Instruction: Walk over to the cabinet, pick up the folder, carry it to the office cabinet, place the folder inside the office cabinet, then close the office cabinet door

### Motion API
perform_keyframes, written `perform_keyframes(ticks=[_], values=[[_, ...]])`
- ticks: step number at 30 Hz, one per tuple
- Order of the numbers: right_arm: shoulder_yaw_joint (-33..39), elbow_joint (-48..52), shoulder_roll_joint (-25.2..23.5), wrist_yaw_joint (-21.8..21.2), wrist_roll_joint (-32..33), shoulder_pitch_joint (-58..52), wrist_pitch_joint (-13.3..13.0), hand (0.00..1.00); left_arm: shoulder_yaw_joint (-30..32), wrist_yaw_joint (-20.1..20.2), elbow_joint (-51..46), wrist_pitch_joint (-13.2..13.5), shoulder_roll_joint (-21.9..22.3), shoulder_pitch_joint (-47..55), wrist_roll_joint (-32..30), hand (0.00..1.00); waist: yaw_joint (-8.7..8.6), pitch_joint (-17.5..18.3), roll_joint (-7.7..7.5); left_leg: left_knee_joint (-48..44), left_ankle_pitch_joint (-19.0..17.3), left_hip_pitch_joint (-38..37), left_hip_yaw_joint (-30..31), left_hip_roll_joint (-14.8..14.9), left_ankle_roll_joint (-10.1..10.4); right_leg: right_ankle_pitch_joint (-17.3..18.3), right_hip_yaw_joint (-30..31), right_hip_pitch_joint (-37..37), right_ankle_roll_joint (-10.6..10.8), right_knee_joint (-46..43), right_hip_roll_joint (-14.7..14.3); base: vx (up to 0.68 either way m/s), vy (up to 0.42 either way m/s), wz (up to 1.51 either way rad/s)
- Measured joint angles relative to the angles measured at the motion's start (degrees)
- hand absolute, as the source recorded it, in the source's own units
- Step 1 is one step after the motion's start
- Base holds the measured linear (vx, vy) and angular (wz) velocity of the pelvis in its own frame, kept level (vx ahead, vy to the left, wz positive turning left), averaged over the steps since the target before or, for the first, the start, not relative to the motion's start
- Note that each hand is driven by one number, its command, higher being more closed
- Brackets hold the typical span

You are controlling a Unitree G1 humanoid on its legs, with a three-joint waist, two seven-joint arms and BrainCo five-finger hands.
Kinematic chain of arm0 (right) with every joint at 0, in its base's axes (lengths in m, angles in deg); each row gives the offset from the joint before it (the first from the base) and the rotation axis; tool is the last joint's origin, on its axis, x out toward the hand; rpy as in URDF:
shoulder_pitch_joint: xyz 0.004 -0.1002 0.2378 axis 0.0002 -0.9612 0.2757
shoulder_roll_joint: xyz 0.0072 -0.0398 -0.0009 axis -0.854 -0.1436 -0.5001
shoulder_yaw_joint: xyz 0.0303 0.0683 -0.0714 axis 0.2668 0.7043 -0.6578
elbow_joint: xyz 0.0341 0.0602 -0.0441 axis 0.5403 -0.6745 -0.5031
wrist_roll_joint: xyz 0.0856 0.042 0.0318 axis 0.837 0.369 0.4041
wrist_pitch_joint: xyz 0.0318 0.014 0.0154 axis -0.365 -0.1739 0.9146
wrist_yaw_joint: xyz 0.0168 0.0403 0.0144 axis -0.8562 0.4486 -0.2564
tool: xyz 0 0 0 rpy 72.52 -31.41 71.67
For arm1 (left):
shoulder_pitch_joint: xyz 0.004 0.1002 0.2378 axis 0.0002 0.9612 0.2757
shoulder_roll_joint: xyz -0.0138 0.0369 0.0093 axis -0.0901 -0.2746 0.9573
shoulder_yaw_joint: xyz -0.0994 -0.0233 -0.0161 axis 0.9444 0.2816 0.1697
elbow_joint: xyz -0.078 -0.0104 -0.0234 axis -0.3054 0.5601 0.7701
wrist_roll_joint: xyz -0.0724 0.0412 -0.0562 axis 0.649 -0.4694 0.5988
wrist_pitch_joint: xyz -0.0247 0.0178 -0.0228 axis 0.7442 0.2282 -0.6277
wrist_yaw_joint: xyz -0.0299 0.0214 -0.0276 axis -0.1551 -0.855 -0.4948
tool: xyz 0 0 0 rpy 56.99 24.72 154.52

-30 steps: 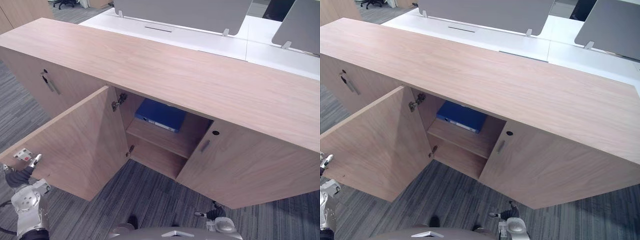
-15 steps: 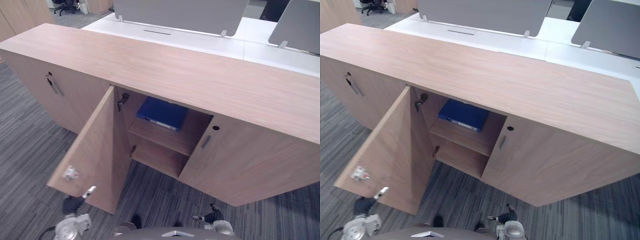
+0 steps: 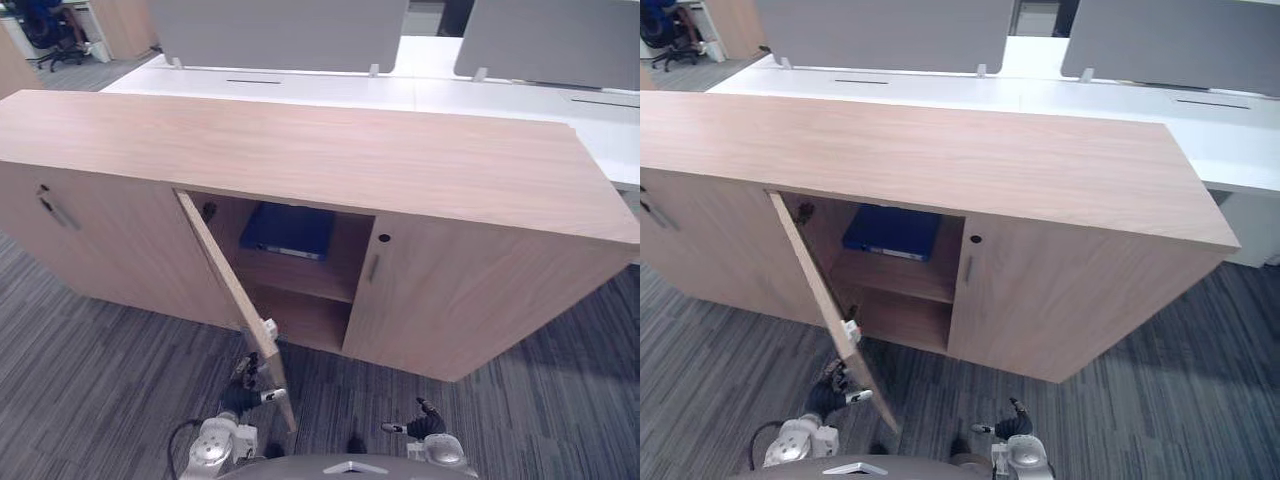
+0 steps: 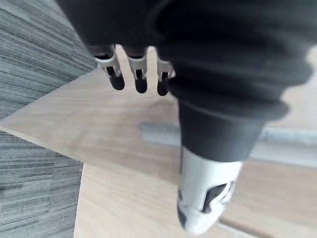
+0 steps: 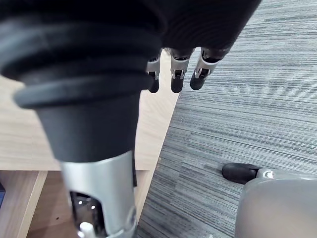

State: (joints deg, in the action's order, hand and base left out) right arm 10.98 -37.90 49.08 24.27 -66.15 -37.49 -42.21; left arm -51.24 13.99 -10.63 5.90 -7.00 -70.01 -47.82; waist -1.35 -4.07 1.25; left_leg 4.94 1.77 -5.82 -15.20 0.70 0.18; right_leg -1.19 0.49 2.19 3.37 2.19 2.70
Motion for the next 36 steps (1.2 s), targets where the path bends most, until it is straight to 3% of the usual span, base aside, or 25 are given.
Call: perform_keyframes(ticks=[4, 11, 21, 27, 36], values=[[0.0, 0.0, 0.1, 0.0, 0.0, 0.0, 0.0, 0.0, -0.3, -0.7, 4.0, -0.4, 0.0, -4.6, -0.1, 0.0, -1.46, 0.8, 0.25, 0.0, -0.7, -0.3, -1.7, 0.4, 0.7, -1.3, 1.2, -0.1, -0.1, 1.0, -0.4, 0.07, -0.017, -0.25], [0.1, -2.6, 0.8, 0.1, 0.0, 0.0, 0.6, 0.0, 1.0, -5.3, 9.9, -1.5, -2.0, -12.8, -1.0, 0.0, -2.77, 1.1, 0.27, -0.4, -1.8, -0.3, -3.7, 1.6, 1.2, -2.3, 2.5, -0.5, -0.7, 2.1, -1.7, 0.09, -0.029, -0.16], [0.4, -4.5, 1.3, 0.2, 0.1, -0.2, 1.6, 0.0, 2.2, -7.3, 11.0, -2.0, -3.3, -14.7, -1.1, 0.0, -4.92, 1.1, 0.18, -0.4, -2.5, -0.3, -5.4, 2.6, 1.8, -2.4, 3.7, -1.0, -0.9, 2.4, -2.9, 0.04, -0.022, -0.1], [1.3, -4.7, 1.2, 0.2, 0.7, -0.2, 1.6, 0.0, 2.8, -6.5, 12.6, -2.0, -3.3, -12.4, -1.1, 0.0, -4.78, 1.0, 0.07, -0.4, -2.7, -0.3, -6.0, 2.7, 2.2, -2.8, 4.8, -1.6, -1.4, 2.6, -3.1, -0.07, -0.025, -0.07], [3.2, -7.3, 0.6, 0.2, 2.9, 0.4, 1.6, 0.0, 10.1, -5.7, 25.8, -2.6, -3.5, -10.0, -3.5, 0.0, -3.25, 1.6, -1.16, -0.4, -2.7, 0.2, -5.0, 2.1, 2.4, -2.7, 5.3, -2.2, -1.3, 2.8, -3.0, -0.02, -0.004, -0.02]])
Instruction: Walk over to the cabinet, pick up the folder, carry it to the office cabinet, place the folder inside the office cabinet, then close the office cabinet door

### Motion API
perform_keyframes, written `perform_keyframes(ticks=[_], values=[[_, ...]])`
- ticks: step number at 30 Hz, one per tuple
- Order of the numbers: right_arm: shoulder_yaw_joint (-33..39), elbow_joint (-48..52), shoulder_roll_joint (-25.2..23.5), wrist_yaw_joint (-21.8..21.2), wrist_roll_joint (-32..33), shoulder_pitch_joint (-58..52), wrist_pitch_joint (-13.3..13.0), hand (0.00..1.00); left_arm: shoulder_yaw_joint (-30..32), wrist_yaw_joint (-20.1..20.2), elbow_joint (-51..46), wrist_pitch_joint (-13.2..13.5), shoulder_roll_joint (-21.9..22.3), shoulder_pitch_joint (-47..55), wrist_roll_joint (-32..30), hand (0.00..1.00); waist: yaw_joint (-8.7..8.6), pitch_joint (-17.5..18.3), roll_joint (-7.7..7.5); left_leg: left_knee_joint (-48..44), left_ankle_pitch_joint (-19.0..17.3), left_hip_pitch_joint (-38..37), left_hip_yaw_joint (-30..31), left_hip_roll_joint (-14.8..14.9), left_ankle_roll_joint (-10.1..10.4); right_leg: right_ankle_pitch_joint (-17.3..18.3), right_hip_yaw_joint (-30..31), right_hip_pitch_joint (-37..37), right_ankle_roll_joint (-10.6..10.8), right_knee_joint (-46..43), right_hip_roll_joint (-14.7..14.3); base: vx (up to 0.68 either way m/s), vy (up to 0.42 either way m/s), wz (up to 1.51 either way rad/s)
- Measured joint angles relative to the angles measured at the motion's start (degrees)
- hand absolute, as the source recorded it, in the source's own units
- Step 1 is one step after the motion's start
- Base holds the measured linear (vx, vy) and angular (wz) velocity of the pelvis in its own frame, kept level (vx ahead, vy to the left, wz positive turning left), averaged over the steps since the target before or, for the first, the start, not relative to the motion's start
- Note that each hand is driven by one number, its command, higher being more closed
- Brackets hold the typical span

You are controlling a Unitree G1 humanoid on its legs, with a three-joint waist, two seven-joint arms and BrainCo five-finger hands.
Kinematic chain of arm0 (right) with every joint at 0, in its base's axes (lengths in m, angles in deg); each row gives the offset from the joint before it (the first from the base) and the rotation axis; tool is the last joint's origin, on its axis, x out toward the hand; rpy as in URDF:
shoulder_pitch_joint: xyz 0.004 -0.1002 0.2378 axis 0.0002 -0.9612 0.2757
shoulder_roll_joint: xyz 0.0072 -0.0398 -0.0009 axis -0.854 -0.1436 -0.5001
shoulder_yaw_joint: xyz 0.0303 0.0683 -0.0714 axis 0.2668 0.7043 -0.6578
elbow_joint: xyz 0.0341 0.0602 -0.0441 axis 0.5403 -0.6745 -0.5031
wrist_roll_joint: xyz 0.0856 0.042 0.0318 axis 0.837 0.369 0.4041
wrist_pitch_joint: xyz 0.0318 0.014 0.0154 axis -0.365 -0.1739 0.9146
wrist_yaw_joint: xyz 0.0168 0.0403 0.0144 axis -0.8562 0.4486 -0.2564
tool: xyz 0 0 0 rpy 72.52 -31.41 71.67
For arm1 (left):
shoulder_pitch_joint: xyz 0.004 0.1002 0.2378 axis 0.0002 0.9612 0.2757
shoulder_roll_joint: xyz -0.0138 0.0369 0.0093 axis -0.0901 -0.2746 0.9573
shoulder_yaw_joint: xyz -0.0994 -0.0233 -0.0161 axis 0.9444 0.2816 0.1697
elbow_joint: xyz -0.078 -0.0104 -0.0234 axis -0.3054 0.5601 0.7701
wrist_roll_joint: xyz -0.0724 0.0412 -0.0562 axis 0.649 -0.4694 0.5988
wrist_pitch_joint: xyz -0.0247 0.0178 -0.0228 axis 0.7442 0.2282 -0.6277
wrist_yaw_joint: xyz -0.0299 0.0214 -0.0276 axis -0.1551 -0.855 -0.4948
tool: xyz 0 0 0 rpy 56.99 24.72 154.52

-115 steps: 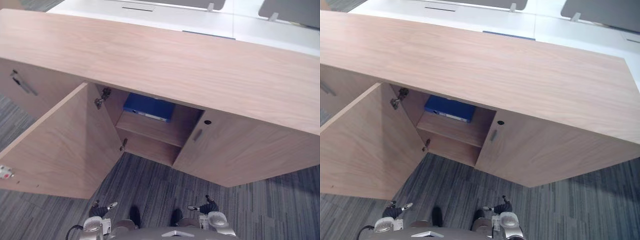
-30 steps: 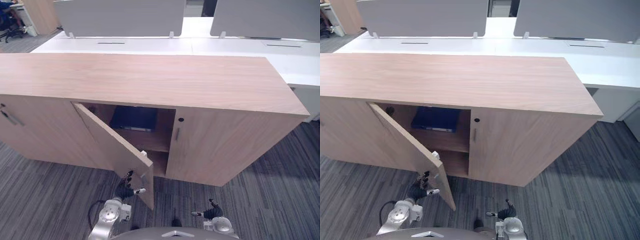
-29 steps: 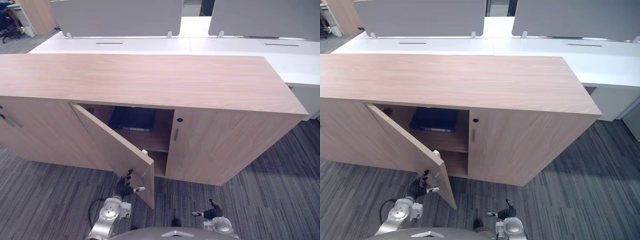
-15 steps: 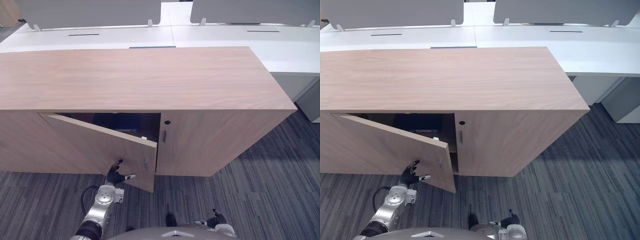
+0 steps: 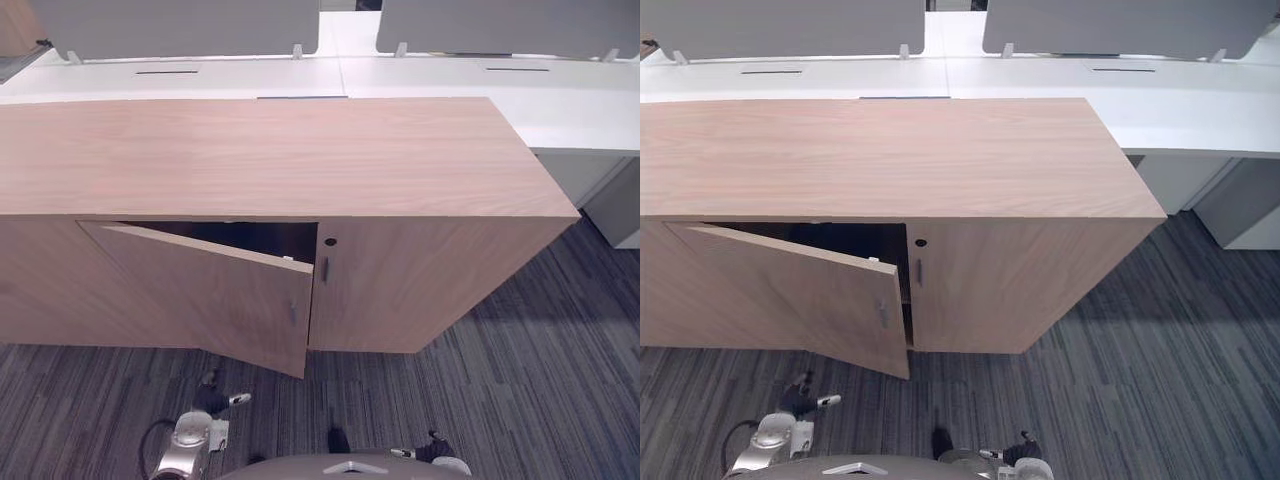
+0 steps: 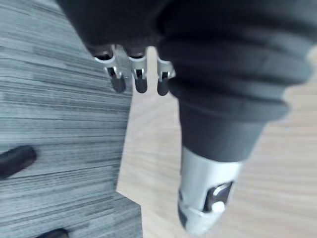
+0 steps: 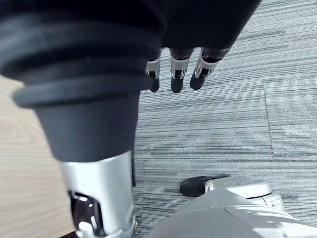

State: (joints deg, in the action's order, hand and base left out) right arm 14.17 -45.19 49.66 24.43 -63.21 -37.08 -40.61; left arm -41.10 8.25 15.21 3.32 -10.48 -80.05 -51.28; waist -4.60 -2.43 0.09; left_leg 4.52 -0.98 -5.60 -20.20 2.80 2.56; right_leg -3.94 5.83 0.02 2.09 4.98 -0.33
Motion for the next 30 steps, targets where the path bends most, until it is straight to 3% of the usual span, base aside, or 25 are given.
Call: perform_keyframes(ticks=[17, 30], values=[[2.8, -2.2, -0.7, -0.3, 2.2, 1.9, 0.0, 0.0, 9.4, 0.0, 9.0, -1.4, 1.2, 3.8, -3.3, 0.0, 2.36, 0.2, -0.58, 0.0, -0.4, -1.0, -0.1, -1.5, -0.9, -0.1, 0.2, 0.8, 1.1, 0.0, 1.4, -0.02, -0.001, -0.01], [4.3, -4.0, -0.7, -0.7, 2.2, 2.6, 0.2, 0.0, 10.2, 0.0, 10.8, -1.9, 1.5, 3.7, -3.3, 0.0, 3.34, 0.1, -0.55, 0.0, -0.2, -1.4, 1.6, -3.0, -1.7, 0.4, -1.6, 1.9, 2.0, 0.0, 2.9, -0.02, -0.007, 0.07]])
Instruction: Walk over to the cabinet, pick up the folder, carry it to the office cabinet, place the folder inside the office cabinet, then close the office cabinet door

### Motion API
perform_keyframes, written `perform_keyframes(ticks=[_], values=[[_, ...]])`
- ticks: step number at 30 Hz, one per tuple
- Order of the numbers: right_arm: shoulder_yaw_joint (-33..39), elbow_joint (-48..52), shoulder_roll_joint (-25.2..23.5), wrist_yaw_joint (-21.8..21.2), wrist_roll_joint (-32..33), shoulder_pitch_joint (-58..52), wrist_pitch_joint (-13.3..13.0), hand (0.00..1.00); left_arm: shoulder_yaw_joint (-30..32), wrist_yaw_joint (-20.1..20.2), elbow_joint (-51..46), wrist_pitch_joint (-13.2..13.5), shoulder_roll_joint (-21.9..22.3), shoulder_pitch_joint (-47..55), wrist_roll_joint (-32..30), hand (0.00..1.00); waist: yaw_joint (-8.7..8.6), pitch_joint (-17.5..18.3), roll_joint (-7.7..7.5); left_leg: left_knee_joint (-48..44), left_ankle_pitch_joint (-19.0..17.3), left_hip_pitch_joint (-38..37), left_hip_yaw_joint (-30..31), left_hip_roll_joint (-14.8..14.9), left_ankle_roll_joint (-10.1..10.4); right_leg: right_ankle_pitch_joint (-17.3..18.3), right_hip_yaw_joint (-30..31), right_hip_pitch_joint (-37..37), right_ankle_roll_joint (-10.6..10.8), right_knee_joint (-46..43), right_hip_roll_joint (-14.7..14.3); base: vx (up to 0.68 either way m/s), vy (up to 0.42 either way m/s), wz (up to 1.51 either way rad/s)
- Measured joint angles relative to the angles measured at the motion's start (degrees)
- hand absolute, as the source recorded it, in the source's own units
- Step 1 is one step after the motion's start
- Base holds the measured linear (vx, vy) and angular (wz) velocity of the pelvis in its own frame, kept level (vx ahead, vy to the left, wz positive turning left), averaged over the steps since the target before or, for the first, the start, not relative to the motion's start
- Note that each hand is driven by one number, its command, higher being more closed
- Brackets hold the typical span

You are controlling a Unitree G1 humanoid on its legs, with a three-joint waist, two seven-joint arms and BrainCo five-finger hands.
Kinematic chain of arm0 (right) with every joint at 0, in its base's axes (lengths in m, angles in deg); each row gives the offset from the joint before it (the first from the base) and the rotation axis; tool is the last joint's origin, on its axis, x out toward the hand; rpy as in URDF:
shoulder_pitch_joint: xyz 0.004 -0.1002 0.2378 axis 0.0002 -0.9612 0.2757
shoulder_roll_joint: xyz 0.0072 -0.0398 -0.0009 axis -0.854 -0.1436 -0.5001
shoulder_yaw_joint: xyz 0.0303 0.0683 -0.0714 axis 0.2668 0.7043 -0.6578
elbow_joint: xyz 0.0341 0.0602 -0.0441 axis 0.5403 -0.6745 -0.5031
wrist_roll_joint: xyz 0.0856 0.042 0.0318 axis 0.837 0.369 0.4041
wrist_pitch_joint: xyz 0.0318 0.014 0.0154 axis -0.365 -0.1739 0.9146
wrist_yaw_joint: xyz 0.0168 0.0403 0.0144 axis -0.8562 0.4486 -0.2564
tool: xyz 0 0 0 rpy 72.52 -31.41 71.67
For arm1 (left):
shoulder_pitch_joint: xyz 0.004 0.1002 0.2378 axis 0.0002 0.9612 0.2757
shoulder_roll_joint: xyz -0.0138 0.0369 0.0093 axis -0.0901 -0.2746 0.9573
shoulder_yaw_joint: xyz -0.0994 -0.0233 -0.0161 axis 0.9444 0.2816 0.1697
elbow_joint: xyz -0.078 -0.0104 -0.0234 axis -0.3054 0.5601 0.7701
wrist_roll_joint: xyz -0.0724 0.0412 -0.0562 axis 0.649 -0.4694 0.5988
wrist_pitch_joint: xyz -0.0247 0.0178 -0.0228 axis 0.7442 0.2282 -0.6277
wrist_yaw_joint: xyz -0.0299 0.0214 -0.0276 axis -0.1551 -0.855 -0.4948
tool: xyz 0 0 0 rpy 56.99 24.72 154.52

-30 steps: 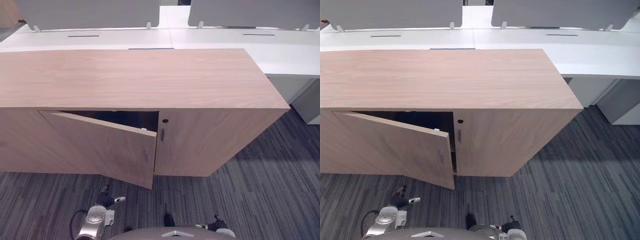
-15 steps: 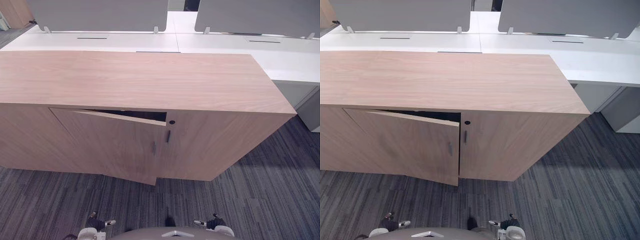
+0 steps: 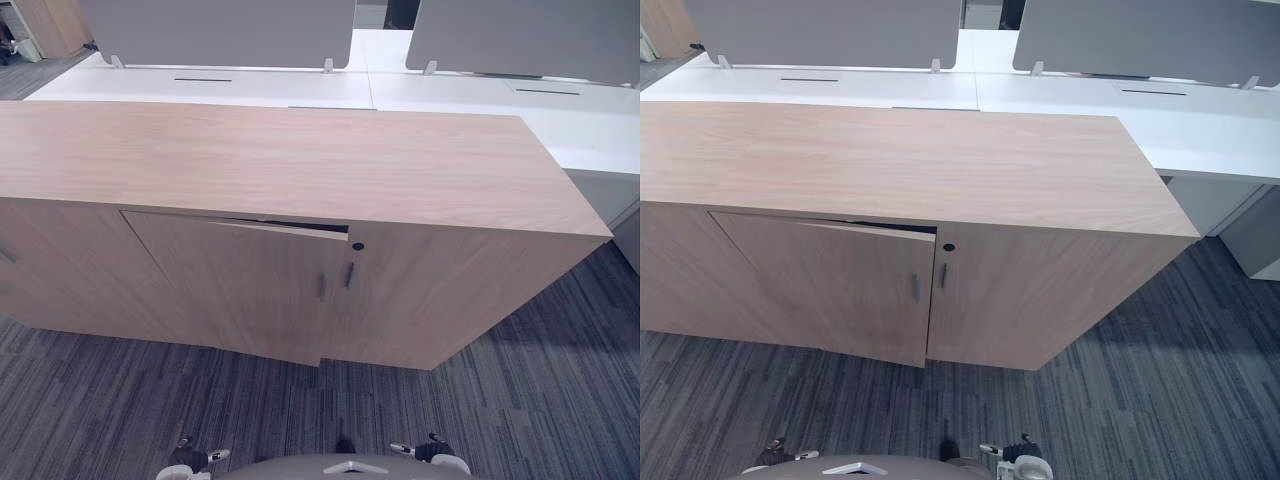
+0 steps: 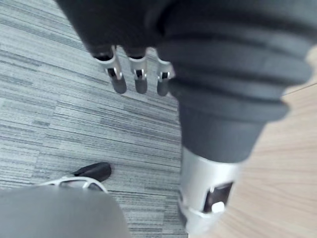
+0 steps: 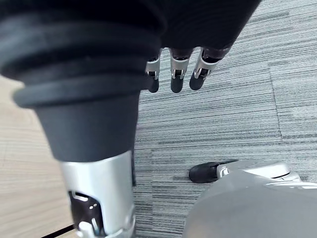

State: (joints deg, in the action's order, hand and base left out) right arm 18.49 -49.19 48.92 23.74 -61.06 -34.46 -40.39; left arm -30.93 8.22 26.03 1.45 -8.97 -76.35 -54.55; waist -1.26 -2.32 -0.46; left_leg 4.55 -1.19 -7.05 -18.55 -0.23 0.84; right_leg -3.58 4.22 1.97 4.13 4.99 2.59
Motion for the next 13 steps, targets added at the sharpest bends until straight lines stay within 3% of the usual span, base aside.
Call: perform_keyframes(ticks=[13], values=[[0.0, -0.1, 0.0, -0.9, 0.0, 0.1, 0.5, 0.0, -0.2, 0.1, 0.3, 0.0, 0.0, 0.0, 0.0, 0.0, 0.23, -0.1, -0.17, 0.0, 0.0, 0.1, 1.1, -1.0, -0.4, 0.0, -1.0, 0.3, 0.6, 0.0, 1.2, -0.03, -0.011, 0.04]])
